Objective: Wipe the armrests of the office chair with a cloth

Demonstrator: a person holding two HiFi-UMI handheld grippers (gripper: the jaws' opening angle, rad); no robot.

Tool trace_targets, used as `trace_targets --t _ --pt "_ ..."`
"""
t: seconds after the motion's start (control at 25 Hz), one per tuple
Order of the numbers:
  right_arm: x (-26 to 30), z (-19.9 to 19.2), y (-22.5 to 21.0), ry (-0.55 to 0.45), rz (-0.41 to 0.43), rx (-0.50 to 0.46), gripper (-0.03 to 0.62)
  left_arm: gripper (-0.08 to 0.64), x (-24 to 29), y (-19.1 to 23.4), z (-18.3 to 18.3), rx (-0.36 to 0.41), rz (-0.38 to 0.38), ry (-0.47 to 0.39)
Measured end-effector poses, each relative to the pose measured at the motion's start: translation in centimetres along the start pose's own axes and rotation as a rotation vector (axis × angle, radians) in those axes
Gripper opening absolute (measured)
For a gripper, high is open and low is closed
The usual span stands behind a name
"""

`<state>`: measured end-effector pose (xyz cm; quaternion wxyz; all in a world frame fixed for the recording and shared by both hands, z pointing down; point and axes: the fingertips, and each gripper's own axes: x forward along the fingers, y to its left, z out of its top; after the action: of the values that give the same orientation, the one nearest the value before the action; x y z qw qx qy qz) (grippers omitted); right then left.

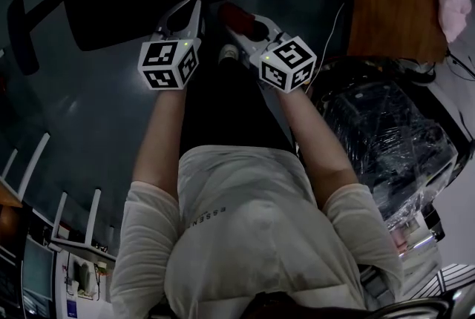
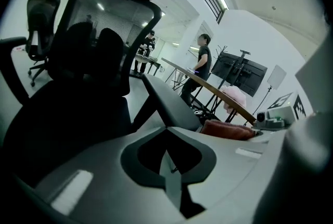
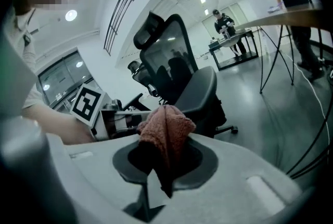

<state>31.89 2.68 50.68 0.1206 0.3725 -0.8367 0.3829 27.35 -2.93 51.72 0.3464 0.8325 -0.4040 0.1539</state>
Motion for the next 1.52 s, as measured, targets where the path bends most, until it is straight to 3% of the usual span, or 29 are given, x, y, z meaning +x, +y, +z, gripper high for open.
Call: trace_targets --t 0.24,0.36,0.56,1.0,1.16,1.36,1.52 --pt "4.5 -0.5 2.1 0.075 0.008 -0.097 0.046 0.015 -3.1 2.2 -0.5 -0.051 0.075 -0.044" --pt "5.1 0.2 0.5 0.079 -0.049 -0.029 0.046 0.015 -3.6 2.6 -1.4 -0.063 0.081 -0.035" --pt "3.4 -0.1 -1.4 0.089 -0.063 0.091 0.049 0.015 -3.2 1.1 -2.7 -0.087 0.041 -0.013" --pt "-1.6 0.9 -9.1 0.043 -0.347 0.168 0.049 0.015 -2.3 -0.5 -1.5 -0.064 -0.007 0.006" --pt "-3.0 4.8 -12.4 0.008 -0.488 0.138 0.049 0.015 -2.0 -1.1 -0.4 -0.072 -0.033 0.011" --pt "1.4 14.0 -14.4 -0.048 -0.457 -0.011 0.049 0.015 -0.6 -0.9 0.2 -0.048 -0.100 0.071" --pt "5.6 21.1 -15.7 -0.099 -0.439 -0.052 0.049 0.015 1.5 0.3 1.6 -0.004 -0.145 0.109"
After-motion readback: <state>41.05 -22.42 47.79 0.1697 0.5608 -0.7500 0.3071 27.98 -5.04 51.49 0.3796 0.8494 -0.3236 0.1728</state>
